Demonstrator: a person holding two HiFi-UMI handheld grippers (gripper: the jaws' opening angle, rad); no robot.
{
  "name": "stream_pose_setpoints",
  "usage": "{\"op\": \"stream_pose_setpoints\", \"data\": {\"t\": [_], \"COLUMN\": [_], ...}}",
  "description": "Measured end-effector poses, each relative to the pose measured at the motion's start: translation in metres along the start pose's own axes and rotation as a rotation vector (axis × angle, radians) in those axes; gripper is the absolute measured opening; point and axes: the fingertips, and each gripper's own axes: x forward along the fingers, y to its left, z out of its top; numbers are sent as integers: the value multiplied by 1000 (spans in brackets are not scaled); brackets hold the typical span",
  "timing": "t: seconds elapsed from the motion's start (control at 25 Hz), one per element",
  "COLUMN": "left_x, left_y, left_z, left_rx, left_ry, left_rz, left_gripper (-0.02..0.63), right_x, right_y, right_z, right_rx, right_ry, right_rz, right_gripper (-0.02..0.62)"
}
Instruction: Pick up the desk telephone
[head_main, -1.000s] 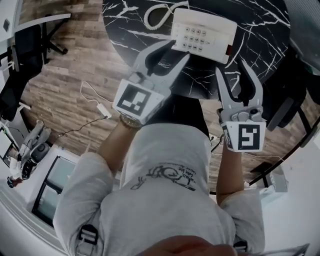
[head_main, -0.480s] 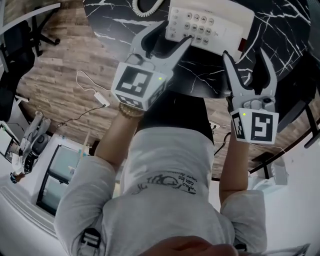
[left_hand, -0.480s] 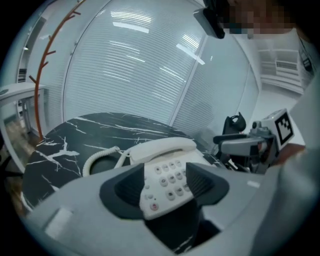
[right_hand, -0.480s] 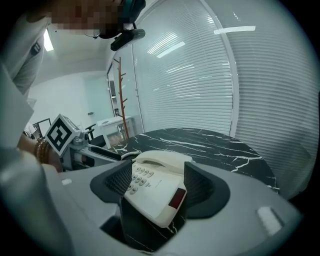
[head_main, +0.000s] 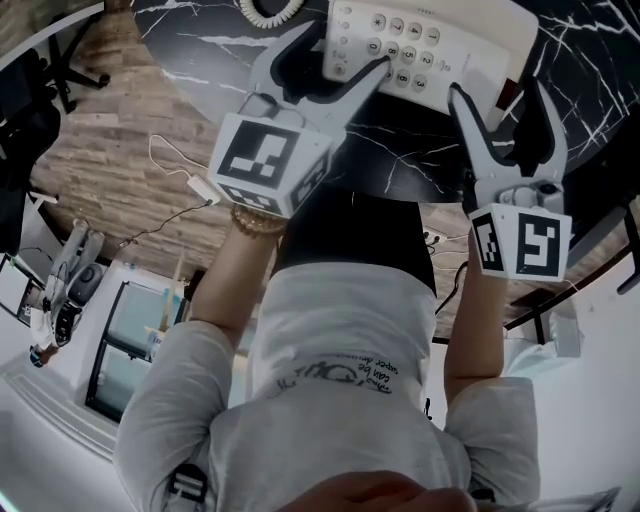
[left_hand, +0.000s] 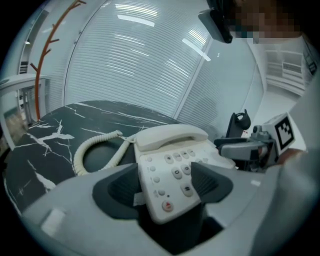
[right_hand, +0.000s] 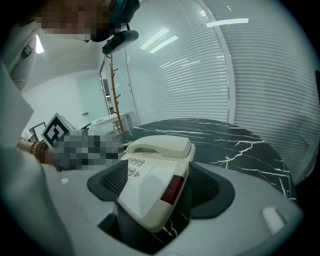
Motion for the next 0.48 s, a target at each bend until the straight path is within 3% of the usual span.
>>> {"op": "stream_pose_setpoints", "data": {"t": [0.48], "left_x": [18], "left_y": [1], "left_z": [1], "left_rx": [52], "left_ry": [-11], "left_rz": [-2], "left_gripper": [354], "right_x": [18], "right_y": [-7], "right_z": [-27], "right_rx": [68], "right_ry": [9], "right_rz": [10], "right_gripper": [396]}}
